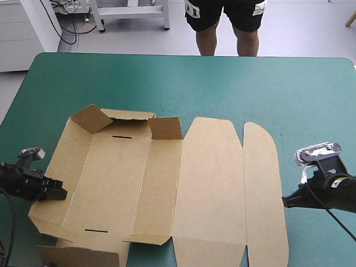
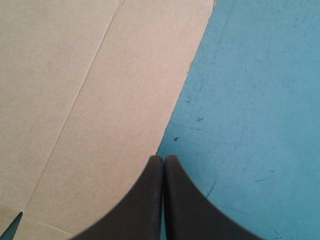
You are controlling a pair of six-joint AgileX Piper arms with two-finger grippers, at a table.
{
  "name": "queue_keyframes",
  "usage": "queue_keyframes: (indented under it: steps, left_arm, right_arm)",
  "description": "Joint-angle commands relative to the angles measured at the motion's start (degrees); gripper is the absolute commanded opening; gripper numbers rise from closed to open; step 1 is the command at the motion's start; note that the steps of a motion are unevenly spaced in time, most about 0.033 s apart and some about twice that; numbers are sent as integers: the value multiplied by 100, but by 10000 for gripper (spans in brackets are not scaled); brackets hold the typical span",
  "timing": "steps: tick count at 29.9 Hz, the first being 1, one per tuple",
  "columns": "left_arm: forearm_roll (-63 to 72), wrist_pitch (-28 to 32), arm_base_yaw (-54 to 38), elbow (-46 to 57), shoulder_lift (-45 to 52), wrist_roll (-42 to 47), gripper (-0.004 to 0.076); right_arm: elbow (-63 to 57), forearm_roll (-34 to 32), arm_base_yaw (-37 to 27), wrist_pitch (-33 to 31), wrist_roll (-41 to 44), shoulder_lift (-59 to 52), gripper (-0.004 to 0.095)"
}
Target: Fold the box
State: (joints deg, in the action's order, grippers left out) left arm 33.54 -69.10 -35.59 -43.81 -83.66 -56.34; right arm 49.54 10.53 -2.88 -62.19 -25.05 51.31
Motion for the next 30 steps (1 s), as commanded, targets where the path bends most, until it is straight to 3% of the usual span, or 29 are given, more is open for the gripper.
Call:
queue_keyframes:
  steps: [1,11,18,24,30]
  left_arm:
    - [178,-431,32,-88,134,-27,-8]
    - [119,-431,276,-551,134,285,-8]
    - [-754,-257,1344,-1334,134,760,-8]
    - [-923,272,2244,-2180,134,1006,-8]
    - [-2337,647,3471,-2968,134,1373,-8]
  right_arm:
    - [142,67,-29,197,-48,-67,-16]
    - [142,67,-29,197,-48,-67,-16]
    - [142,81,-29,197,-48,-67,-16]
    - [142,81,-29,185,-48,-67,-16]
    - [142,81,-29,149,-48,-67,-16]
